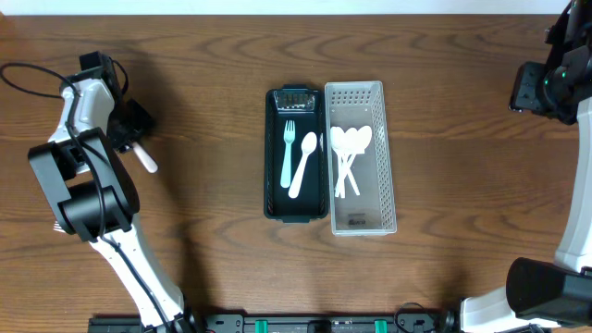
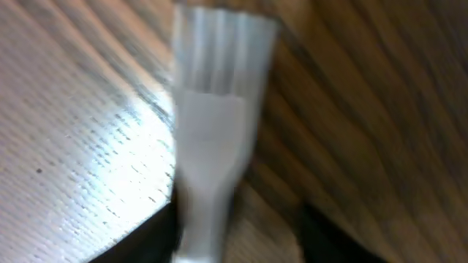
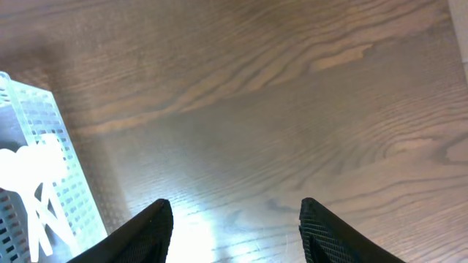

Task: Pack container
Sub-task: 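Return the left gripper and grasp the second white fork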

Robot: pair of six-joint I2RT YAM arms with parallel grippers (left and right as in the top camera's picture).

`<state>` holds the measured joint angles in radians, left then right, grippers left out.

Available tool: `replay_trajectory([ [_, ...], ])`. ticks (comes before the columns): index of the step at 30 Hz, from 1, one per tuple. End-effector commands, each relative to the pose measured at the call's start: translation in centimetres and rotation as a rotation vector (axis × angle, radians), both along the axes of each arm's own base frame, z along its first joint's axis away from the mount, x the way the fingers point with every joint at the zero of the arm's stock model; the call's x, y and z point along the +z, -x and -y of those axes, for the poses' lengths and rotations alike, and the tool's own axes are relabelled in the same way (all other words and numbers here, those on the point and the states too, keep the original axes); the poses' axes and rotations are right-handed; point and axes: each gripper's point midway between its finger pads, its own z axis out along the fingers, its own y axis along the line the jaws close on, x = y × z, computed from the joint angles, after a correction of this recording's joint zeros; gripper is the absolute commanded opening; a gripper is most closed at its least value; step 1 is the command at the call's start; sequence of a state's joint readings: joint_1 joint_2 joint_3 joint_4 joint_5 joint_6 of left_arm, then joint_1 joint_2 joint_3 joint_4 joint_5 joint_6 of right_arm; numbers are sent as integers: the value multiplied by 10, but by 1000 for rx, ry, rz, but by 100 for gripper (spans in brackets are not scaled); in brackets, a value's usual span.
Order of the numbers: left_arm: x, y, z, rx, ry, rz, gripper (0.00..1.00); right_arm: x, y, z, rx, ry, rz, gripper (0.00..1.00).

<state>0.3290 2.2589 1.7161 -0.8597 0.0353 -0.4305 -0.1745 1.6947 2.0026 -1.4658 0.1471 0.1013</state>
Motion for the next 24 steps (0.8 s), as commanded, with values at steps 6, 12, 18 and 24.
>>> replay_trajectory([
  [6, -29, 16, 1, -8, 8, -90, 19, 0, 4, 3, -6, 0, -8, 59],
  [12, -3, 14, 3, -40, -14, -63, 9, 0, 4, 3, -6, 0, -5, 59],
  [18, 84, -5, 40, -173, -61, 103, 8, 3, -1, 4, -6, 4, 18, 59],
  [24, 194, -11, 138, -418, -112, 361, 8, 7, -10, 6, -8, 10, 59, 59],
])
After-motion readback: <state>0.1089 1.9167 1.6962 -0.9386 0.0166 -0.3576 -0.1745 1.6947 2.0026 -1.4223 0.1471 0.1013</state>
